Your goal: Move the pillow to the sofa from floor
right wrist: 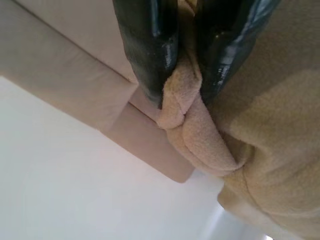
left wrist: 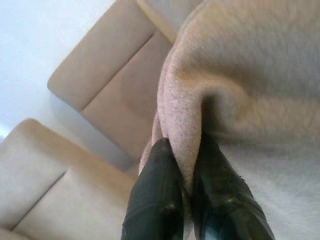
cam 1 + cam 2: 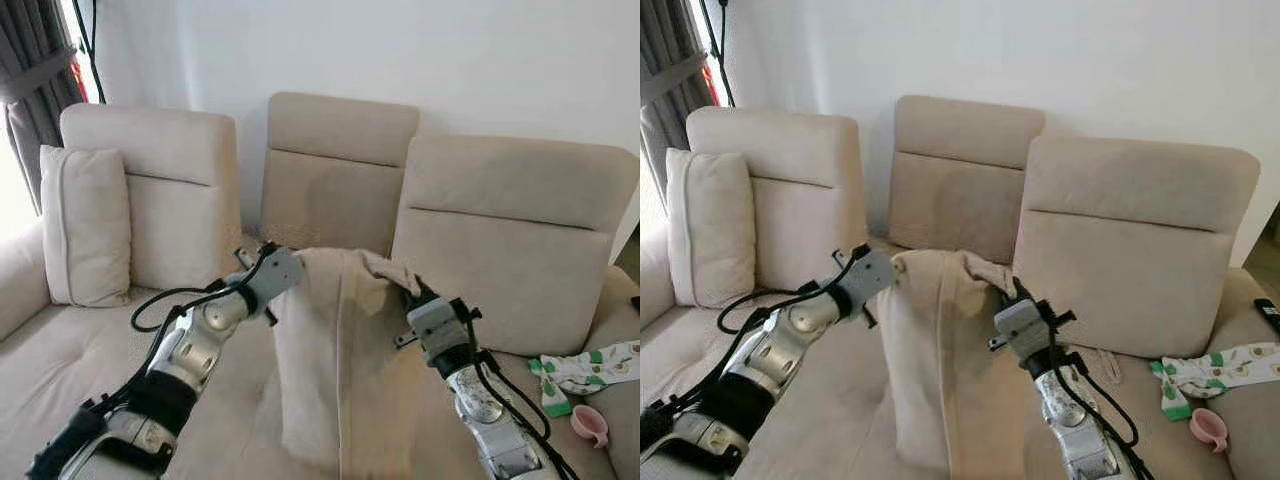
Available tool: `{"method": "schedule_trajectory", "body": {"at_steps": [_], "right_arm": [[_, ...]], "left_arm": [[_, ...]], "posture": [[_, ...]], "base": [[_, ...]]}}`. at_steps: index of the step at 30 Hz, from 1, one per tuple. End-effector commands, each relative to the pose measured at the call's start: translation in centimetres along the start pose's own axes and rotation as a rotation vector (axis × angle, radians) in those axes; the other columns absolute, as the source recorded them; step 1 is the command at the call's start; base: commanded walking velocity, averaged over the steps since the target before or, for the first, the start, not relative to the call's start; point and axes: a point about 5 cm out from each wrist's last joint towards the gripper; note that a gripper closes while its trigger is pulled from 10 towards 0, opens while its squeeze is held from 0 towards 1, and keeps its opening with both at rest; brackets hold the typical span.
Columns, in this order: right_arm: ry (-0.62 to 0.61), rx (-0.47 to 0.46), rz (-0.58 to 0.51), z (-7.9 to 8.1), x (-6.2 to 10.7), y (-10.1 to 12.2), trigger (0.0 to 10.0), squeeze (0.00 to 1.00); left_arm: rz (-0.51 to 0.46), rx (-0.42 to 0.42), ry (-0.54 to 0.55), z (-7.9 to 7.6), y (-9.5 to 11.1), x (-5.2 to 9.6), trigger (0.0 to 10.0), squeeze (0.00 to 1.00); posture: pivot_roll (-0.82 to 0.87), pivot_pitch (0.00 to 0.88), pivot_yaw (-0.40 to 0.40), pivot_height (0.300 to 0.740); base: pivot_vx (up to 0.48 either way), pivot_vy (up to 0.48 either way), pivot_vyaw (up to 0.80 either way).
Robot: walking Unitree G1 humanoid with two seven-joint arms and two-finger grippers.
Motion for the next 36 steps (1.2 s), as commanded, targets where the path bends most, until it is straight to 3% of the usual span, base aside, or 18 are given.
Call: {"method": "schedule_trajectory", "body": {"at_steps": [1, 8, 23, 27, 31, 36], "right_arm": [[-0.034, -0.013, -0.037, -0.4, -0.2, 0.9, 10.0, 0.00], [-0.018, -0.043, -0.023, 0.5, 0.1, 1.1, 10.0, 0.00], [0.035, -0.107, -0.074, 0.9, -0.9, 3.4, 10.0, 0.00], [0.054, -0.118, -0.048, 1.4, -0.6, 3.1, 10.0, 0.00], [0.090, -0.124, 0.034, 2.3, 0.1, 1.8, 10.0, 0.00], [0.103, -0.122, 0.082, 2.6, 0.6, 1.2, 10.0, 0.00]], "left_arm": [[-0.053, -0.006, -0.019, -0.1, 1.1, -0.2, 10.0, 0.00], [-0.082, -0.045, -0.125, -2.1, 1.7, -0.5, 10.0, 0.00], [-0.136, -0.085, -0.113, 0.1, 3.6, -0.8, 10.0, 0.00], [-0.141, -0.098, -0.173, -0.5, 3.7, -0.9, 10.0, 0.00], [-0.141, -0.110, -0.271, -2.5, 3.6, -1.1, 10.0, 0.00], [-0.146, -0.120, -0.338, -3.9, 3.9, -1.3, 10.0, 0.00]], "posture": [[-0.02, 0.000, 0.009, 0.740], [-0.03, 0.000, 0.022, 0.740], [-0.03, 0.000, 0.014, 0.740], [-0.03, 0.000, 0.012, 0.740], [-0.04, 0.000, 0.013, 0.740], [-0.05, 0.000, 0.017, 0.740]], "base": [[0.000, 0.000, 0.00], [0.000, 0.000, 0.00], [0.000, 0.000, 0.00], [0.000, 0.000, 0.00], [0.000, 0.000, 0.00], [0.000, 0.000, 0.00]]}}
Point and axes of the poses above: a point about 5 cm out from each wrist's last joint towards the gripper, its own x axis pointing back from the gripper into the wrist, its own y axis along the axis of the wrist's last joint, z = x × y, and after that the axes turned 3 degrees about -x, right-handed
